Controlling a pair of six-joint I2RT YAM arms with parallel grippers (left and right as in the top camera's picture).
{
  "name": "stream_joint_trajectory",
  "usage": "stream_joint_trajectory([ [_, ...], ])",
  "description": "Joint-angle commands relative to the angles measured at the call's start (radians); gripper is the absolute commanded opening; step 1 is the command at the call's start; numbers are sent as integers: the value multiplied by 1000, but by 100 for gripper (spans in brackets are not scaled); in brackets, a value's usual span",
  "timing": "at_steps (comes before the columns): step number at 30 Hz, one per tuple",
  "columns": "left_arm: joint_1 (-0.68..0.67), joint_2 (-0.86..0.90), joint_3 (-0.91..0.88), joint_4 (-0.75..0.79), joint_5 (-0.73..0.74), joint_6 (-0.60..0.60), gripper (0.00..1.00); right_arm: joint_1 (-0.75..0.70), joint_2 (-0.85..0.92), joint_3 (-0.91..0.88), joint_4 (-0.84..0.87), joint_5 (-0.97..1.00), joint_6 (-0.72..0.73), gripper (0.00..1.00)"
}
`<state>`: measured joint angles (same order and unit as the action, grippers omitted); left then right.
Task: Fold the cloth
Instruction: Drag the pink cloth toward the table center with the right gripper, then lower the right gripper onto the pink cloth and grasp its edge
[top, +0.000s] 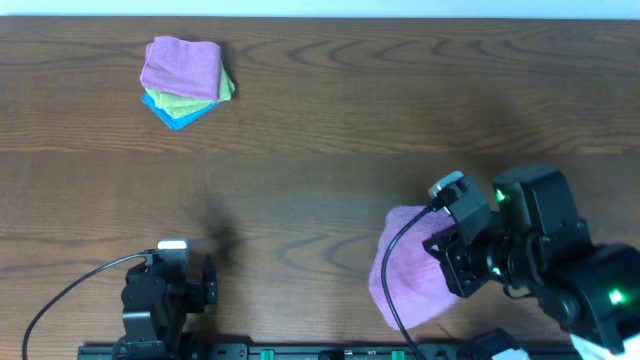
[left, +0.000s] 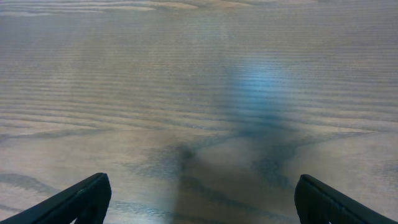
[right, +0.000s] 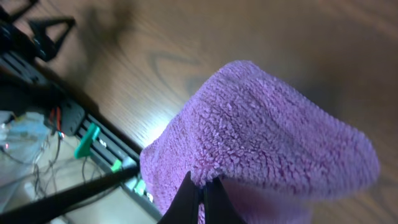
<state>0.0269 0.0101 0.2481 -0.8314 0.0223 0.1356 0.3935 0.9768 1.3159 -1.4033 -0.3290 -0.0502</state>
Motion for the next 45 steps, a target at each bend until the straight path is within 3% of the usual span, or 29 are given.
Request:
stream_joint_trajectory([
  [1, -2, -6, -6, -59, -3, 25, 95, 24, 24, -11, 50, -19, 54, 1],
  [9, -2, -6, -6, -59, -3, 25, 95, 53, 238, -11, 252, -167, 54, 1],
  [18, -2, -6, -6, -58, -3, 25, 95, 313, 394, -11, 523, -189, 209, 1],
  [24, -2, -6, -6, -59, -3, 25, 96, 373, 435, -11, 619, -211, 245, 1],
  [27, -2, -6, -6, -59, -3, 25, 95, 351, 475, -11, 616, -175, 222, 1],
  [30, -2, -6, -6, -59, -3, 25, 95, 259, 534, -17, 591, 60, 218, 1],
  [31, -2, -6, -6, -59, -3, 24, 95, 213, 551, -21, 596, 134, 218, 5],
  [33, -2, -6, -6, -59, -3, 25, 95, 87, 581, -23, 632, 211, 219, 58],
  [36, -2, -6, -6, -58, -3, 24, 95, -106, 593, -23, 702, 144, 254, 79],
  [39, -2, -6, -6, -58, -3, 24, 96, -256, 584, -21, 741, -40, 256, 90],
  [42, -2, -6, -6, -56, -2, 24, 96, -315, 570, -21, 705, -156, 237, 89],
  [45, -2, -6, -6, -45, 9, 24, 95, -285, 568, -21, 598, -234, 171, 84],
])
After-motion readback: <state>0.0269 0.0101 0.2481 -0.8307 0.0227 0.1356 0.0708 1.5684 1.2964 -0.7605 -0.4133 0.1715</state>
